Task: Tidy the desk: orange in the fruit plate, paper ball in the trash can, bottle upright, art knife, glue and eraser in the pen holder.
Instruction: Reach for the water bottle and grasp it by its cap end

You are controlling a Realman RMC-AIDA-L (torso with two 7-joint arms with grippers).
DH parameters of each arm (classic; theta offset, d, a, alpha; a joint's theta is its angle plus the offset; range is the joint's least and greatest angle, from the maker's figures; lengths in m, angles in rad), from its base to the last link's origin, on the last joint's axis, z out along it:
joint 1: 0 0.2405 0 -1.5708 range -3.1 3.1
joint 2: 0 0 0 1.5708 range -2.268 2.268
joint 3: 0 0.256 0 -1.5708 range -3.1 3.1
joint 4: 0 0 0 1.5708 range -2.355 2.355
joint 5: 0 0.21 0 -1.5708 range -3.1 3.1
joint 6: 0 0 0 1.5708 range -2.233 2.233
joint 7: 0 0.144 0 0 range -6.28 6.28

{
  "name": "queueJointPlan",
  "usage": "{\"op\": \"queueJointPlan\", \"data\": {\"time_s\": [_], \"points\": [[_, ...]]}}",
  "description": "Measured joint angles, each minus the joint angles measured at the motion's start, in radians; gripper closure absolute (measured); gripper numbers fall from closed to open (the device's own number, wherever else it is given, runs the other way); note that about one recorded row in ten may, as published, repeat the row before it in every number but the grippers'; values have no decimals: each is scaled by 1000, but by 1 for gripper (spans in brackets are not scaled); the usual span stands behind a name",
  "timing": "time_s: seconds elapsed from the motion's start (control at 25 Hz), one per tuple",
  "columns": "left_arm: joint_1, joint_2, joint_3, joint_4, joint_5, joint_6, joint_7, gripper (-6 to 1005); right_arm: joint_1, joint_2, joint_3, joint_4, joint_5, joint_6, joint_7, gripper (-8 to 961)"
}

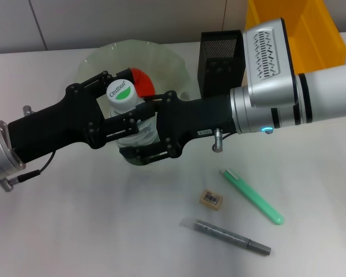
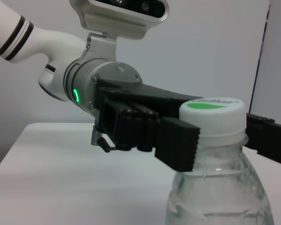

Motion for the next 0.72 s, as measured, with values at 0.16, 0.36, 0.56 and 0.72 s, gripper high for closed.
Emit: {"op": "queueJointPlan", "data": {"time_s": [0.16, 0.36, 0.56, 0.72], "points": [[2, 0, 2, 0, 0, 4, 0, 200, -1, 0, 0, 0, 10, 1, 0, 186], [4, 0, 0, 0, -2, 5, 6, 290, -2, 0, -1, 5, 16, 1, -1, 186], [3, 0, 1, 0, -2, 18, 8, 513, -1, 0, -2, 9, 16, 1, -2, 186], [5, 0, 2, 0, -2, 22, 8, 515, -3, 0, -2, 9, 21, 2, -11, 186]]}}
